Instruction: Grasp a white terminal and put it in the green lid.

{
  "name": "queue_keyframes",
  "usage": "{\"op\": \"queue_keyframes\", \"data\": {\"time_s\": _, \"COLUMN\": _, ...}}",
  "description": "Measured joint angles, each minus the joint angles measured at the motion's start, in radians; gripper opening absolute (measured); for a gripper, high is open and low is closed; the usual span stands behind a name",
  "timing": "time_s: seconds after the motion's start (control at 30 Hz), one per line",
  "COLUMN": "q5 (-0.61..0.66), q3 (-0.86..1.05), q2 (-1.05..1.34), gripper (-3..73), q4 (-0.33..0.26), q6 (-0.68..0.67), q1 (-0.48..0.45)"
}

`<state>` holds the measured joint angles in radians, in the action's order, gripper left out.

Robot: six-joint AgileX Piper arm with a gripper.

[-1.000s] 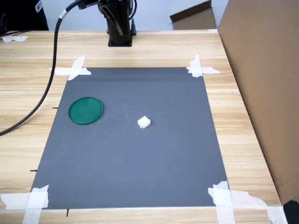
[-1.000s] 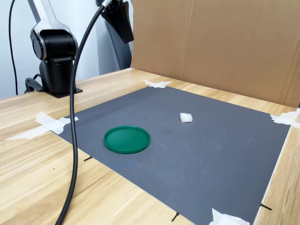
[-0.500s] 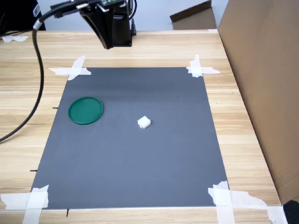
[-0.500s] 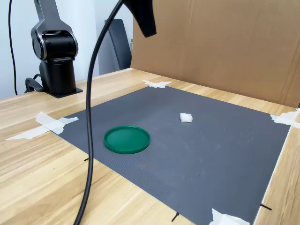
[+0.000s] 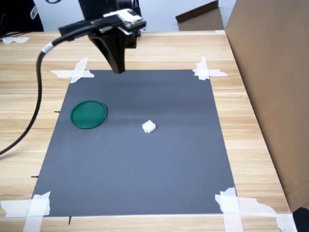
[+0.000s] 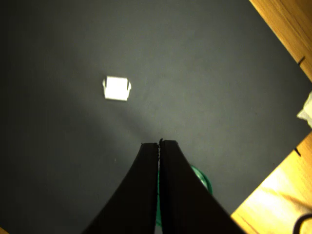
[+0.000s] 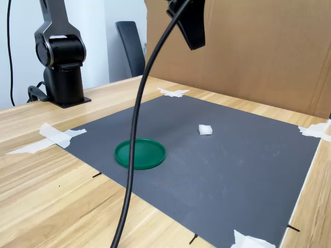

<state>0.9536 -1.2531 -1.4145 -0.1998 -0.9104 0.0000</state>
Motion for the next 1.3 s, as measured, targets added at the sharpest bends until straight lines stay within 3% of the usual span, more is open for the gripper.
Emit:
{"op": "queue_keyframes", "data": {"time_s": 0.1, "q5": -0.020, "q3": -0.004, "q2": -0.020, "gripper": -2.8, "q4": 0.031, "q6": 0.024, "q1": 0.080}}
{"op": "queue_keyframes", "data": {"time_s": 0.4, "q5": 0.042, "q3": -0.129, "q2": -0.090, "gripper": -2.8, "q4": -0.006, "q6": 0.046, "q1": 0.098}}
{"op": "queue_keyframes", "data": {"time_s": 0.57, "q5": 0.075, "q3": -0.130, "q2": -0.119, "gripper": -2.8, "q4": 0.050, "q6": 0.042, "q1": 0.200}}
{"op": "queue_keyframes", "data": {"time_s": 0.83, "q5": 0.036, "q3": -0.130, "q2": -0.156, "gripper": -2.8, "q4": 0.036, "q6": 0.042, "q1": 0.218}}
{"op": "queue_keyframes", "data": {"time_s": 1.1, "q5": 0.069, "q3": -0.130, "q2": -0.216, "gripper": -2.8, "q4": 0.112, "q6": 0.042, "q1": 0.290}}
{"op": "queue_keyframes", "data": {"time_s": 1.3, "q5": 0.083, "q3": -0.130, "q2": -0.230, "gripper": -2.4, "q4": 0.147, "q6": 0.053, "q1": 0.291}}
